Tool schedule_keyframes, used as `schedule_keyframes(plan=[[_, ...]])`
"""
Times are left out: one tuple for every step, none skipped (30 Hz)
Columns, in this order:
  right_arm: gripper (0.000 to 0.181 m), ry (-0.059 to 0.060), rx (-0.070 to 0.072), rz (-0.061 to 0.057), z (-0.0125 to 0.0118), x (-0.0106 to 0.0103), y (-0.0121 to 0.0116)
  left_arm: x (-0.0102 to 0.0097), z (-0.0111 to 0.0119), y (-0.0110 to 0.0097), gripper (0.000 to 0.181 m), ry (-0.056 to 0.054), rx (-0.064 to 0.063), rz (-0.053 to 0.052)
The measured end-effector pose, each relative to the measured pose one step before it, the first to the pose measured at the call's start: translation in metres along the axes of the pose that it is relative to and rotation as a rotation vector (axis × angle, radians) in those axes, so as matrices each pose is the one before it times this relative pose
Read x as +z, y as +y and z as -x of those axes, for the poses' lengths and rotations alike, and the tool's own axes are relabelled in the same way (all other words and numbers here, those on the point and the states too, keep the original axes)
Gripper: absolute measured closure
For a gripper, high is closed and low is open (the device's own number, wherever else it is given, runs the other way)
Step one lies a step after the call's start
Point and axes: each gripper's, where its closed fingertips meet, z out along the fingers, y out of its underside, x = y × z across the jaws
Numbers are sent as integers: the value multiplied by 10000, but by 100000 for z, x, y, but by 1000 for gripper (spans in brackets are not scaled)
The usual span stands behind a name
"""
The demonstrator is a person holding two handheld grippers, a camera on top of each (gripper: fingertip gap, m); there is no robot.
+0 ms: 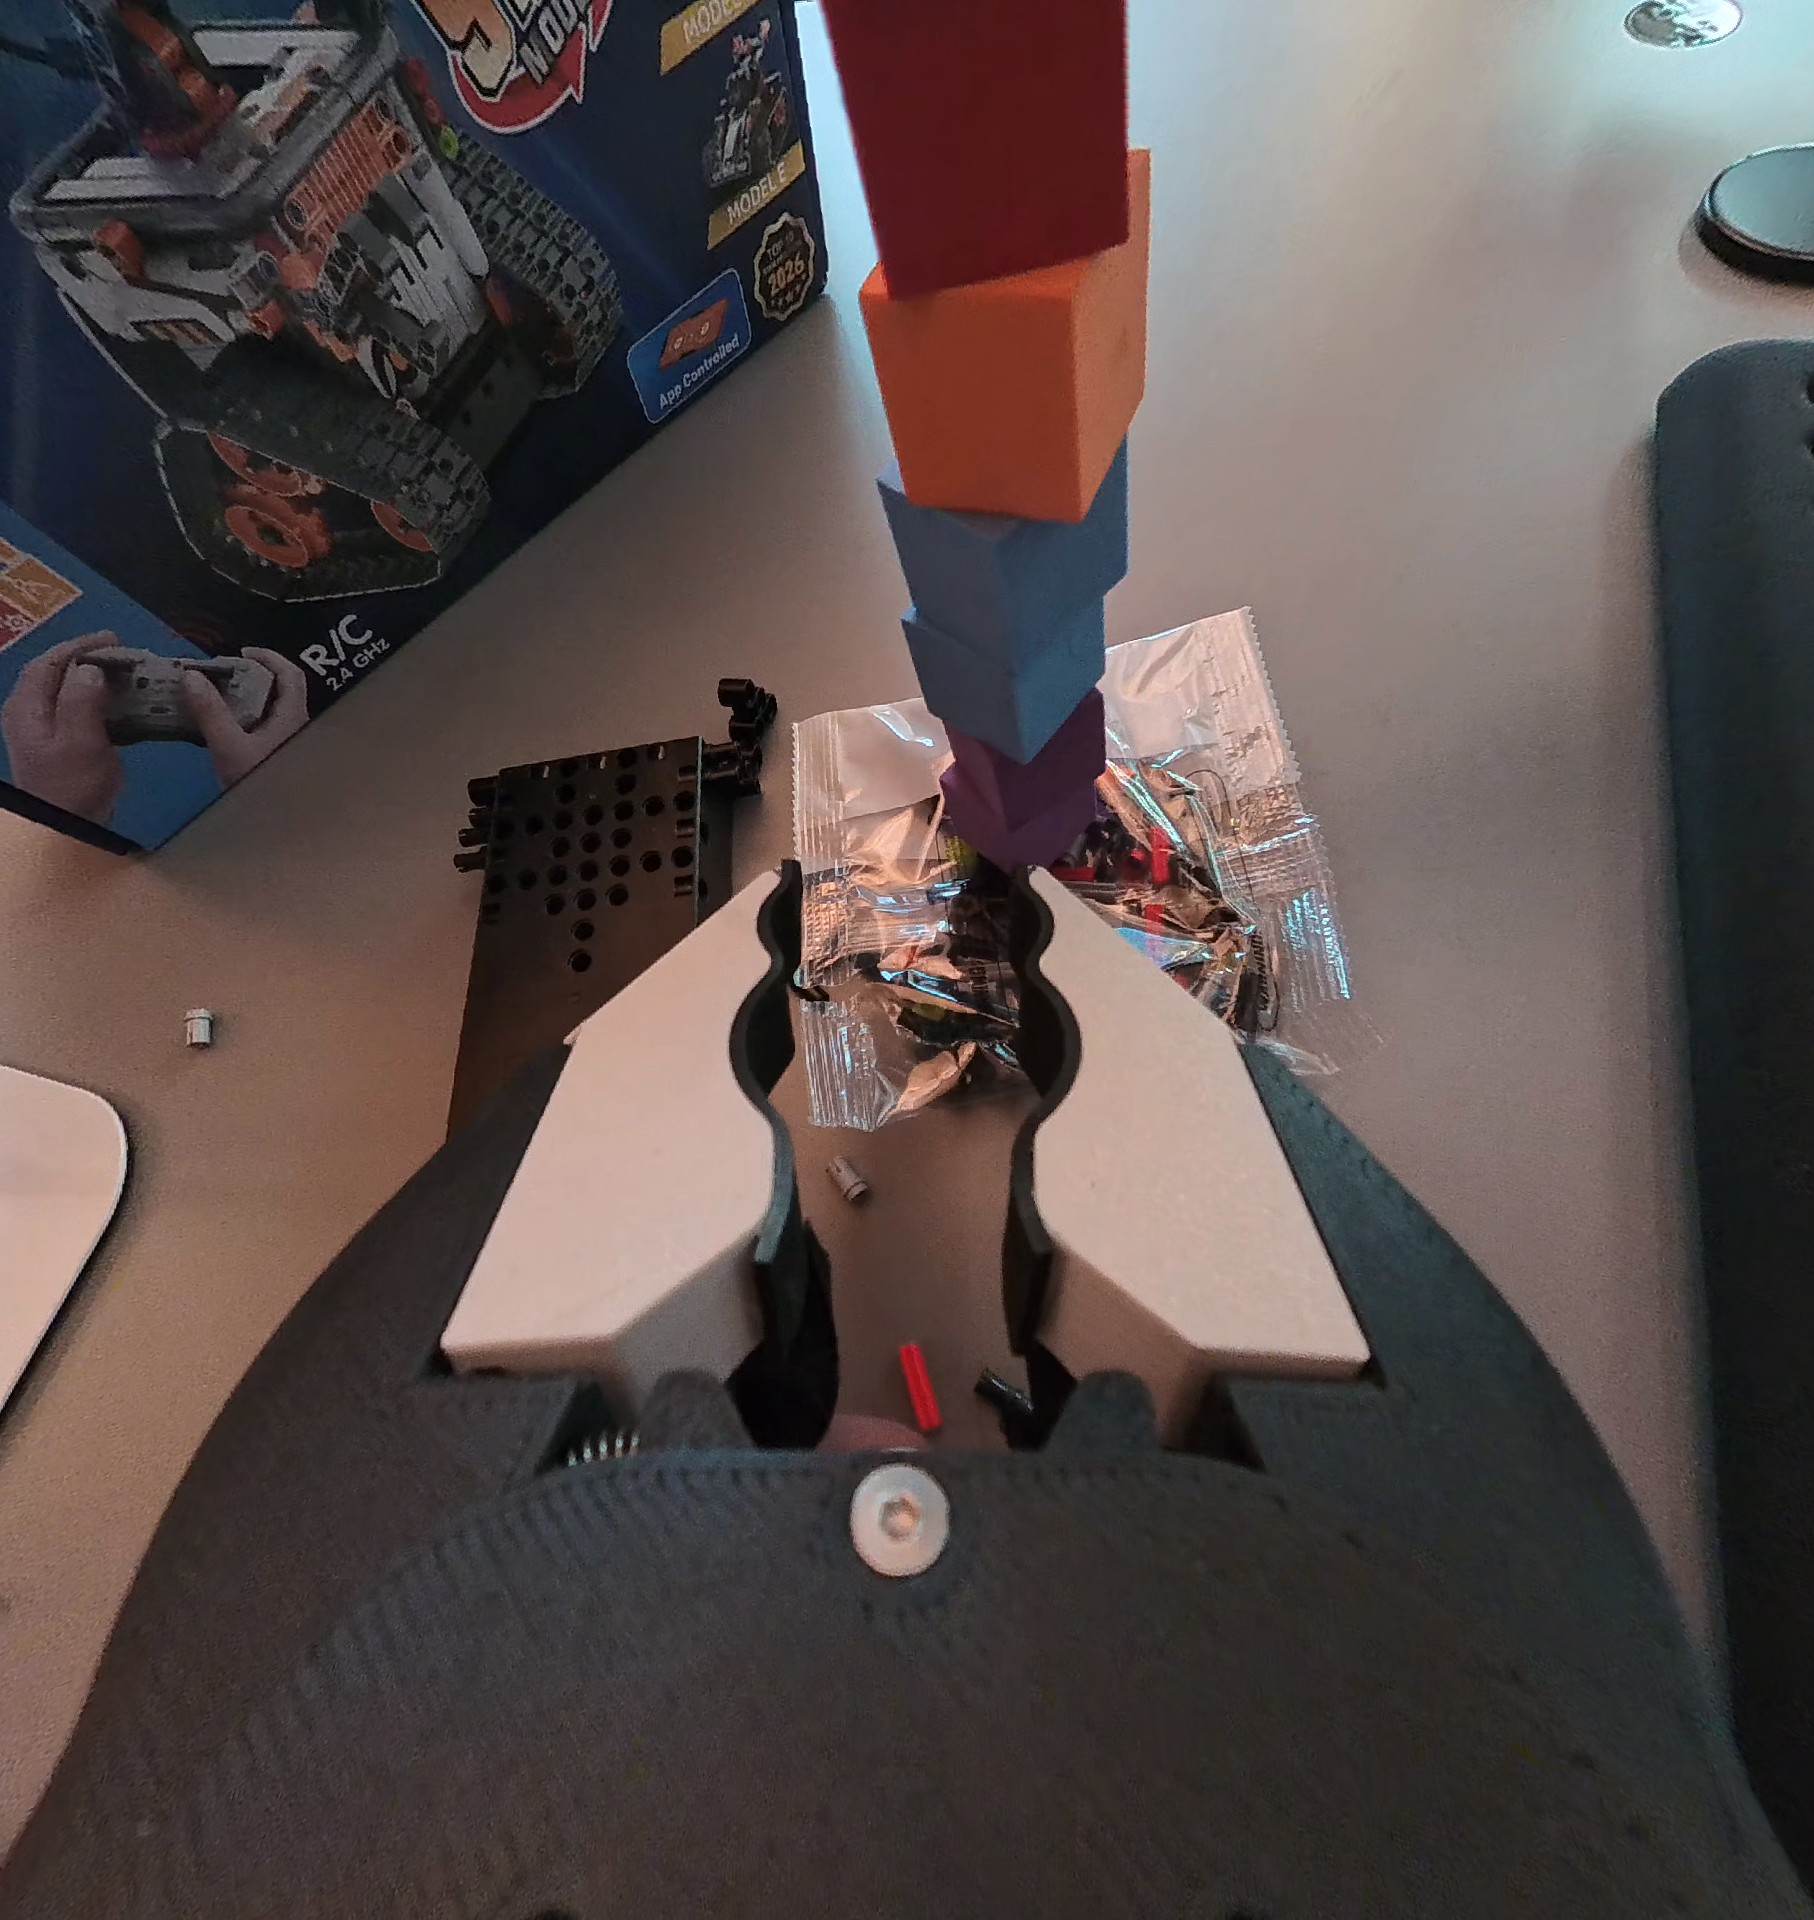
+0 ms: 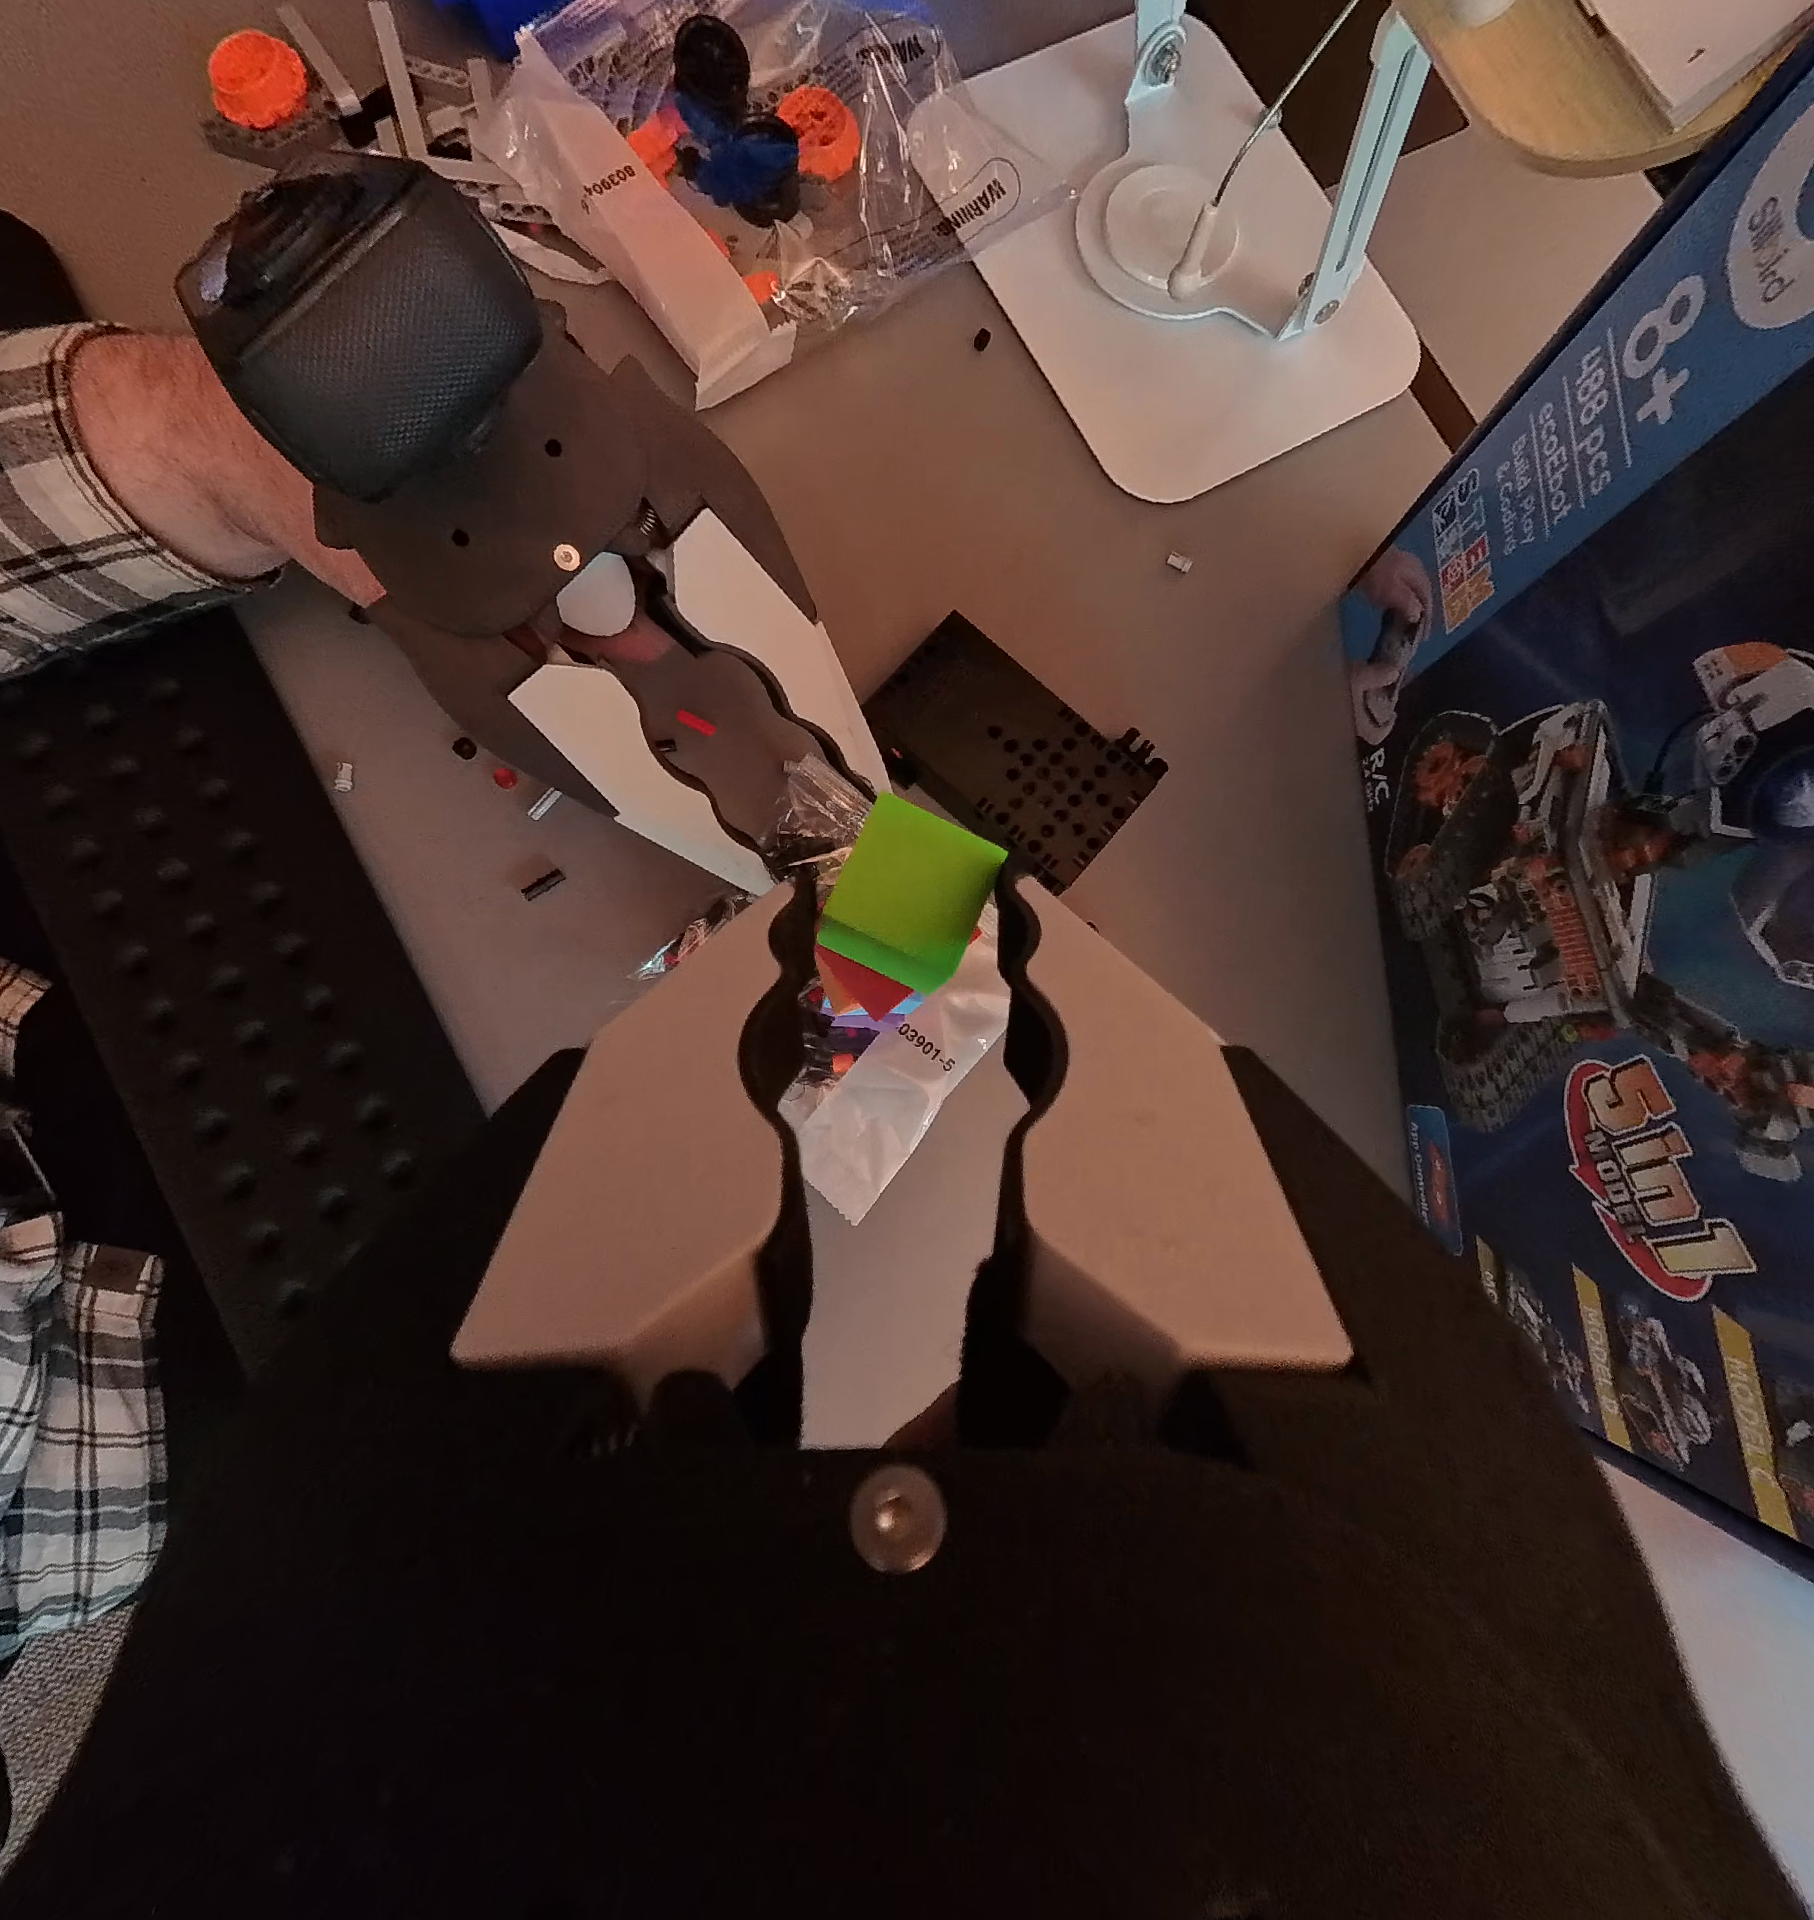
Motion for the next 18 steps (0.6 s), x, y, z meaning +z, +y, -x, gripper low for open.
schedule_keyframes(plan=[[146, -19, 7, -2, 22, 8, 5, -8, 8, -8, 143, 0, -1, -3], [145, 7, -4, 17, -14, 2, 23, -4, 10, 5, 143, -4, -4, 0], [144, 6, -15, 16, -7, -3, 27, 0, 16, 2, 143, 1, -6, -2], [144, 6, -4, -13, -1, -26, -25, 0, -2, -1, 143, 0, -3, -1], [144, -8, 8, -30, 8, -37, -51, 3, -4, 13, 143, 3, 1, 3], [144, -14, 4, -18, 13, -45, -36, 14, -2, 5, 143, 1, 4, 4], [142, 4, 1, -20, -11, -57, -23, 2, -13, 0, 142, 5, 2, 3], [141, 27, 9, -37, -56, -103, -56, 2, -5, 15, 142, 4, 3, 5], [140, 26, 14, -62, -38, -133, -70, -10, 19, -8, 142, -3, -3, -6], [139, 8, 14, -78, 0, -179, -93, -9, 9, -10, 143, 1, -9, -8], [138, 24, 11, -83, -11, -196, -82, -14, 18, 0, 142, -3, -5, -1], [138, 63, 9, -86, -65, -243, -80, -13, 23, 14, 142, -4, -9, 0], [136, 86, 10, -106, -75, -293, -106, -22, 35, 7, 142, -5, -5, -2], [135, 81, 15, -155, -48, -387, -139, -37, 36, -3, 142, -12, -5, -8], [135, 101, 30, -198, -52, -481, -161, -48, 57, -18, 142, -13, -12, -11], [135, 179, 45, -227, -136, -574, -143, -70, 87, 21, 142, -31, 3, 2], [135, 231, 53, -245, -196, -623, -97, -73, 159, 71, 142, -68, 16, 26], [135, 223, 76, -243, -175, -634, -7, -87, 213, 79, 142, -85, 15, 31]])
